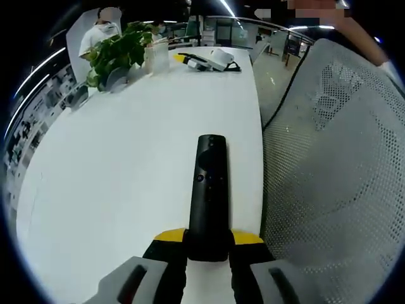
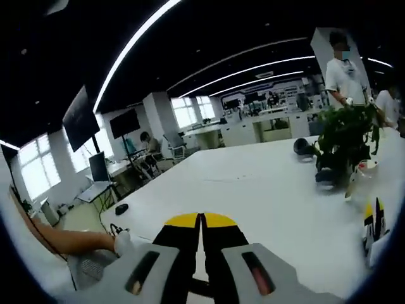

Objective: Press the specified remote control buttons in sequence, fully releasing each button before pressing the next.

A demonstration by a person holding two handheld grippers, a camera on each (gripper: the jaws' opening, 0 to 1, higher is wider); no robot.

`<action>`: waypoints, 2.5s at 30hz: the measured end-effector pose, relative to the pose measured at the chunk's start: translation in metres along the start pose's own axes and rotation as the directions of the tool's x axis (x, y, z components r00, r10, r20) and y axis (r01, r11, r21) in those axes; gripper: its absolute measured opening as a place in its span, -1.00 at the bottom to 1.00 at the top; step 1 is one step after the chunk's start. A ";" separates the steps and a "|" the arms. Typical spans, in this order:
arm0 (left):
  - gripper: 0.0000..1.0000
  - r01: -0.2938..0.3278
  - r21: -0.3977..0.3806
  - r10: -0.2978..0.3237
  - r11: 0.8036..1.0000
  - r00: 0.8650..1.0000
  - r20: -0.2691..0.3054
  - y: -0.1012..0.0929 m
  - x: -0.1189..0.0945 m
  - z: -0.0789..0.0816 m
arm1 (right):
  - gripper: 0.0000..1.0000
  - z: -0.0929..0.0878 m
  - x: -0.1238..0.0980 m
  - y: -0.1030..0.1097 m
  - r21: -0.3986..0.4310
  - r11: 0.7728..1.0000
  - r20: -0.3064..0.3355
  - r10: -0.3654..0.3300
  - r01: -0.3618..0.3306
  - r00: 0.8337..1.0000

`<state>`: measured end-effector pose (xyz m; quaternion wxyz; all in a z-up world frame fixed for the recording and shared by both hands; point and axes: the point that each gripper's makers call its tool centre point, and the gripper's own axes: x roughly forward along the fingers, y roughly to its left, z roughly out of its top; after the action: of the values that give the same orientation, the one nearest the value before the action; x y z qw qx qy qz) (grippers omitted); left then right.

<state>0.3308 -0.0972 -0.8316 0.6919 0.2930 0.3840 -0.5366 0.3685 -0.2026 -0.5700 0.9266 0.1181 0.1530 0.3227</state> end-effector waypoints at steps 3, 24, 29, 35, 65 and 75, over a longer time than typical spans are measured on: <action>-0.50 0.001 0.002 -0.001 1.000 1.000 -0.001 0.000 0.000 0.000 | -0.92 0.011 -0.012 -0.004 -0.052 0.998 0.058 -0.042 0.045 0.997; -0.50 -0.003 0.005 0.003 1.000 1.000 -0.008 0.002 0.002 0.001 | 0.92 -0.002 -0.050 -0.052 -0.319 0.869 0.179 -0.336 0.378 0.925; -0.51 -0.011 -0.003 0.011 1.000 1.000 0.005 0.002 0.001 0.001 | 0.98 -0.009 -0.054 -0.067 -0.355 0.820 0.183 -0.409 0.448 0.894; -0.51 -0.016 -0.007 0.016 1.000 1.000 -0.014 0.002 0.002 0.001 | 0.94 -0.013 -0.055 -0.083 -0.387 0.788 0.179 -0.446 0.479 0.877; -0.53 -0.017 -0.025 0.015 1.000 0.996 -0.089 0.005 0.000 -0.001 | 0.71 -0.018 -0.055 -0.081 -0.305 0.817 0.187 -0.453 0.490 0.872; -0.54 -0.054 -0.006 0.053 0.999 0.991 -0.127 0.033 -0.018 -0.006 | 0.82 -0.015 -0.059 -0.085 -0.267 0.817 0.208 -0.469 0.511 0.859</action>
<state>0.3587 -0.0744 -0.8200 0.6816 0.3333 0.4216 -0.4965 0.3673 -0.3034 -0.5990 0.9930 -0.0523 0.0631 0.0846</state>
